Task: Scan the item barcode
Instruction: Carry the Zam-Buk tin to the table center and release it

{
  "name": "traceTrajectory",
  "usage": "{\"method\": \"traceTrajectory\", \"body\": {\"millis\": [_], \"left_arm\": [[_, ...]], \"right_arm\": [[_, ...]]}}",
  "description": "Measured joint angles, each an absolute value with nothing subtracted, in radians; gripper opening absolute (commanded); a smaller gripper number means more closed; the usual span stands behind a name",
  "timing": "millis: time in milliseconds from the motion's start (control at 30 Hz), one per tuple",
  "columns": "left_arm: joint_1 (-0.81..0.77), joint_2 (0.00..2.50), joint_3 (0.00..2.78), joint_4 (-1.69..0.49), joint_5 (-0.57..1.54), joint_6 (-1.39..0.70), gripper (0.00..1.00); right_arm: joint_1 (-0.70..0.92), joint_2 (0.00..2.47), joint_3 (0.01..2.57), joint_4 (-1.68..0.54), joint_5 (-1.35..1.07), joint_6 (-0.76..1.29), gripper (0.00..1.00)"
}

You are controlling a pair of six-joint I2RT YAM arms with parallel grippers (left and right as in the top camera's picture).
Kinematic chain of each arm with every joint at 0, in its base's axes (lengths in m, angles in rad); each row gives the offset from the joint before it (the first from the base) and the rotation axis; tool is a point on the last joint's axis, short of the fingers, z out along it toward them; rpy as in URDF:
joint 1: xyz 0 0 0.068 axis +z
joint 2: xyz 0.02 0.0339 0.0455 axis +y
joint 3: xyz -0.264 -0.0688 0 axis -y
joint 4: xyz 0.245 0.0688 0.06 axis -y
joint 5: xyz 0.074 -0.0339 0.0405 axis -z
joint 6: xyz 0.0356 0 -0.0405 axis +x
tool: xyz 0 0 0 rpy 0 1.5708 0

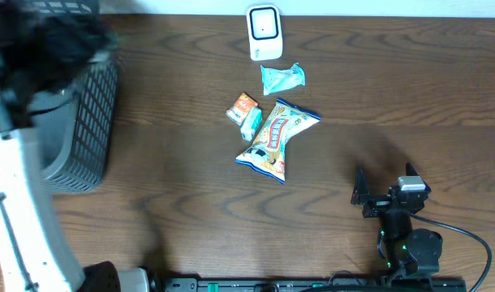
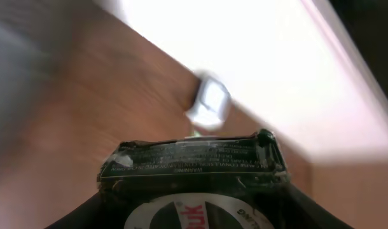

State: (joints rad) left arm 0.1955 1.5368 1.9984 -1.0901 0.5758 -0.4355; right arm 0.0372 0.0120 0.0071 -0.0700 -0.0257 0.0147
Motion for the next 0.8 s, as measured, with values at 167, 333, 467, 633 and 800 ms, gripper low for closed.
{"method": "traceTrajectory", "body": {"millis": [167, 333, 467, 633, 800], "left_arm": [[-0.101, 1.599, 1.982, -1.091, 0.588, -0.337, 0.57], [-0.348, 1.702, 1.974, -1.089, 0.405, -0.305, 0.57], [-0.494, 1.816, 1.973, -1.066, 0.231, -0.29, 0.57], [-0.591, 1.951, 1.972, -1.036, 0.067, -0.286, 0.57], [-0.623, 2.072, 1.971, -1.009, -0.015, -0.276, 0.81]], "right_arm": [[0.037, 0.012, 0.007, -0.07, -0.026, 0.015, 0.99], [0.037, 0.012, 0.007, -0.07, -0.026, 0.015, 0.99], [0.037, 0.012, 0.007, -0.07, -0.026, 0.015, 0.99], [0.037, 0.012, 0.007, -0.07, -0.026, 0.015, 0.99], [0.037, 0.012, 0.007, -0.07, -0.026, 0.015, 0.99]]}}
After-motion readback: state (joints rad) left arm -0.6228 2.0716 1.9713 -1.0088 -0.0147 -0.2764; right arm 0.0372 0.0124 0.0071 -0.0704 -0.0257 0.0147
